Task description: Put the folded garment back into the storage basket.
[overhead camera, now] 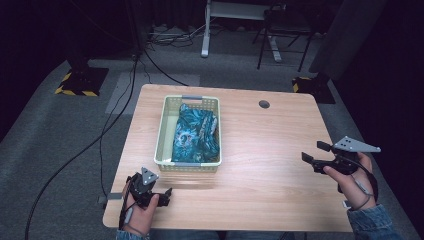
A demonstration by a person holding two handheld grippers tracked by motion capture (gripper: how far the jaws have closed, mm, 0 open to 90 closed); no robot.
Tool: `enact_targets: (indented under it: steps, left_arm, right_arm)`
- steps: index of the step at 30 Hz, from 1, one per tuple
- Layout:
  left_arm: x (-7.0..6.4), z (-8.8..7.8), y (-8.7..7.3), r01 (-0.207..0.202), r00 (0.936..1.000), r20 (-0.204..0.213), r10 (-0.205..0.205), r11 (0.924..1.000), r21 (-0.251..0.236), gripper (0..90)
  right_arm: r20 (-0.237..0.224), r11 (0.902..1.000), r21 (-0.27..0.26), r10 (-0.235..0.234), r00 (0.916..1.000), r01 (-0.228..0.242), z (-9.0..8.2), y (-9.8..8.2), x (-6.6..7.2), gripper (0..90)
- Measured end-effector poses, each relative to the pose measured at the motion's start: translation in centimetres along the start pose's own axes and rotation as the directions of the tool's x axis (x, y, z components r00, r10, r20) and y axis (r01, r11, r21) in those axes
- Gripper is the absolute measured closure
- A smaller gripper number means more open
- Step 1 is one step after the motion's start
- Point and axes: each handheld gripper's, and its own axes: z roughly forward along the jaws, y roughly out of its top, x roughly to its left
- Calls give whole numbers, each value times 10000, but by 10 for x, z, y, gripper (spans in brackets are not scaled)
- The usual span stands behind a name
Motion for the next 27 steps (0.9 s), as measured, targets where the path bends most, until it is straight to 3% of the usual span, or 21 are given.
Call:
enact_targets:
  steps: [27]
  left_arm:
    - [0, 0, 0, -2, 10000, -1, 2, 10000, 4, 0]
  right_arm:
    - [505, 9983, 386, 411, 9979, -431, -8, -32, -17, 205]
